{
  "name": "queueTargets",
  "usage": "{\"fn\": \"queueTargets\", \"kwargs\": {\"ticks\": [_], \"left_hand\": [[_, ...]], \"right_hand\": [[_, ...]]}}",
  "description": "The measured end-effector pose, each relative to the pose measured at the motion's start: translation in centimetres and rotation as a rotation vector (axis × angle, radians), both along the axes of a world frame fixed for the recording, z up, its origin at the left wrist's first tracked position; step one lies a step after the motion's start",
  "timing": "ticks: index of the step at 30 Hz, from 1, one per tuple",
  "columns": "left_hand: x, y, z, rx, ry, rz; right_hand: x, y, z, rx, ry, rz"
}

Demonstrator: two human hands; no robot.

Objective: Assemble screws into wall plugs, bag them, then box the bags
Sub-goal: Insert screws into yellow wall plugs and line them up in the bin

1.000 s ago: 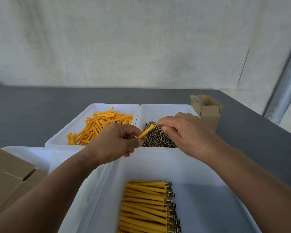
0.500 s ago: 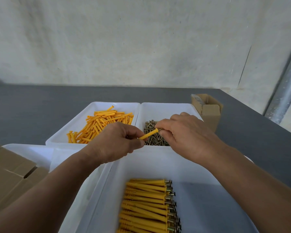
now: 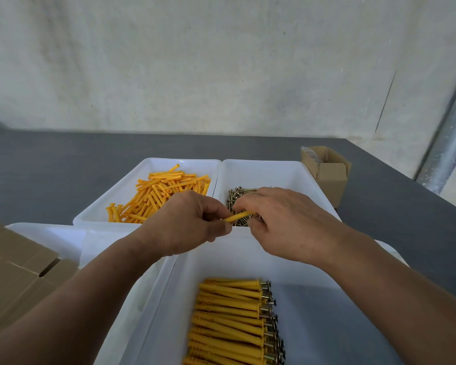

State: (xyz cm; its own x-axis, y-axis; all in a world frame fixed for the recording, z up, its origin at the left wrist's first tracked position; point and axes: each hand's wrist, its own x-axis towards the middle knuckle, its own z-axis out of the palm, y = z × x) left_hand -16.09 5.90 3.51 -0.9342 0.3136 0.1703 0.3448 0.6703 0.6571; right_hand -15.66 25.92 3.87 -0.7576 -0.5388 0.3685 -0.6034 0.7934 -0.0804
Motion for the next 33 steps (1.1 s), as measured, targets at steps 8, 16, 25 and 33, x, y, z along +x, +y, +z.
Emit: {"fn": "queueTargets", "kwargs": {"ticks": [8, 16, 25, 33], "left_hand": [[-0.1, 0.2, -0.1, 0.05, -0.037, -0.007], [-0.5, -0.4, 0.0, 0.14, 0.059, 0.132], [-2.2, -2.3, -1.3, -0.048, 0.165, 0.498], [-3.6, -3.9, -3.3, -0.246, 0.15, 0.578]], "right_hand": [[0.5, -0.9, 0.4, 0.047, -0.035, 0.033], [2.0, -1.5, 0.8, 0.253, -0.315, -0.002], [2.3, -2.1, -0.8, 0.429, -0.361, -0.034], [2.4, -2.7, -2.3, 0.428, -0.38, -0.057]]}}
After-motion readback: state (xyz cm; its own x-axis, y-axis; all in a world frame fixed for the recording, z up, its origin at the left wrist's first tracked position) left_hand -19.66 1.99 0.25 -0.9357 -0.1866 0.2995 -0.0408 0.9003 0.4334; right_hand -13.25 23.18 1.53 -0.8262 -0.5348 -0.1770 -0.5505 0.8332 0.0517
